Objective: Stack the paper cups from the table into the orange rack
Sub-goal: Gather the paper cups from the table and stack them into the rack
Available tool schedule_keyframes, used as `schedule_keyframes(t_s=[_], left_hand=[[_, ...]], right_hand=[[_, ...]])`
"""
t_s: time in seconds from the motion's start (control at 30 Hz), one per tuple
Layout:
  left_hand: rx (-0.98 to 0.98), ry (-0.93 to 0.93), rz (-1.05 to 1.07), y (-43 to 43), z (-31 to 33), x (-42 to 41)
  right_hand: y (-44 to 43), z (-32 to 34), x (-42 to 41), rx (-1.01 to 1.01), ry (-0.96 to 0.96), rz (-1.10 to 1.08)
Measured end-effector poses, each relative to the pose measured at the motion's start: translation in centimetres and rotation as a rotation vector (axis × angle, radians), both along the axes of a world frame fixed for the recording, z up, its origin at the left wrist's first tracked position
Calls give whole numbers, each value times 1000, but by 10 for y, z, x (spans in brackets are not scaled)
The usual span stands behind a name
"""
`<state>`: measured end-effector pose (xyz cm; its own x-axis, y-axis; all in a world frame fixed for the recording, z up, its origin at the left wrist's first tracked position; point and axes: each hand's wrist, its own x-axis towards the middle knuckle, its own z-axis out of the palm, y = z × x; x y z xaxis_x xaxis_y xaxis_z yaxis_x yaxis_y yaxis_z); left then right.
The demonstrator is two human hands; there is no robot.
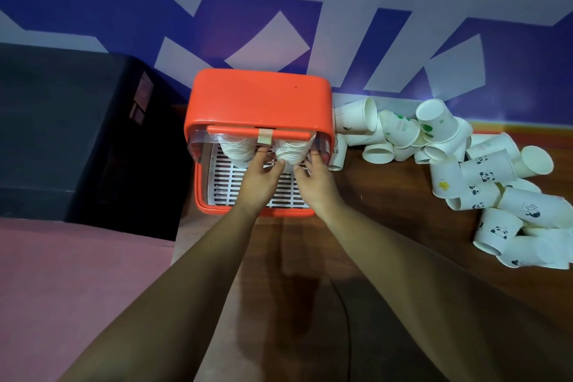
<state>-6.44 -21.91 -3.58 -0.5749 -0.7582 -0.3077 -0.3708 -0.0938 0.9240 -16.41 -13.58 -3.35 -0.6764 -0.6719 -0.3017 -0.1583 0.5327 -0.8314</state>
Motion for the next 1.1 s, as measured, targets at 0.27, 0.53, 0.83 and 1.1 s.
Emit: schedule_keyframes(t_s=[0.27, 0.53, 0.83, 1.1], left_hand=[[-18, -95, -57, 37, 13, 35], [-367, -63, -403, 75, 54, -41], [-852, -144, -347, 81, 65, -166], [-719, -426, -316, 41, 40, -199]], right_hand=[[67, 40, -16, 117, 127, 130], [124, 78, -113, 282, 559, 85], [125, 65, -195, 336, 860, -135], [98, 47, -239, 340, 746, -49]])
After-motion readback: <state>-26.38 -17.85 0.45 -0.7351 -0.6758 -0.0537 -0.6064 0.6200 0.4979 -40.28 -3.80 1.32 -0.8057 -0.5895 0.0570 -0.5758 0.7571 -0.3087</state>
